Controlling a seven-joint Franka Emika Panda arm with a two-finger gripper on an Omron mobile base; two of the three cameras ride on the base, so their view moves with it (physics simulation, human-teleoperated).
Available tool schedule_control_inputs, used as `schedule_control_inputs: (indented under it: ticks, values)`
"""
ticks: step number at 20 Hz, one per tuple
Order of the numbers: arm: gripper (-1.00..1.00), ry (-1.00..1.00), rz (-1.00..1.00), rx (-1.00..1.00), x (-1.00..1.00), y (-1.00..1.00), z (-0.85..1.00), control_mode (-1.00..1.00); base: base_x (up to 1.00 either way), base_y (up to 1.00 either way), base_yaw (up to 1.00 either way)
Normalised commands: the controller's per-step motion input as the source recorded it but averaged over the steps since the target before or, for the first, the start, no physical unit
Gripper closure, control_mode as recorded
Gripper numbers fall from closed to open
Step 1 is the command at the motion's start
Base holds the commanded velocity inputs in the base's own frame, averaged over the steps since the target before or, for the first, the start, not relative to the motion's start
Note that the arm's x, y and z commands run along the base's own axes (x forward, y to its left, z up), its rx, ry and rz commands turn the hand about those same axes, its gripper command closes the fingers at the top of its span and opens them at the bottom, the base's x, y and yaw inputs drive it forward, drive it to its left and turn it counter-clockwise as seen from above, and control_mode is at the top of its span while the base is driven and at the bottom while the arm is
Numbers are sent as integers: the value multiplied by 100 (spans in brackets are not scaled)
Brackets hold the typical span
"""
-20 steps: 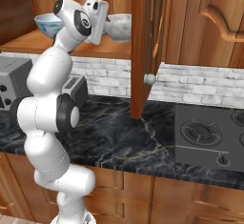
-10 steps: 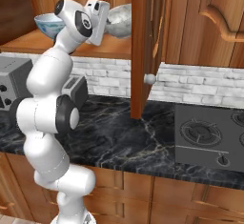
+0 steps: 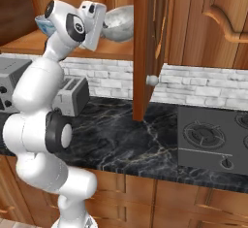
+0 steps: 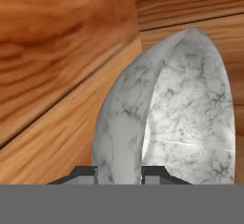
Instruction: Pick up the bowls from the cabinet and place each bowl in front of a stool on the dining counter.
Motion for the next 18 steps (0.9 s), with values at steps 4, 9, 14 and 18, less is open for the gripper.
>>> schedule_control_inputs:
  ticks: [4,9,14,18]
  values:
    - [100,-6,0,0,-100,0,0,-100,0,0,0]
    - [100,0,0,0,-100,0,0,-100,0,0,0]
    - [100,9,0,5,-95,0,0,-100,0,0,0]
    - [100,13,0,28,-77,1,0,-100,0,0,0]
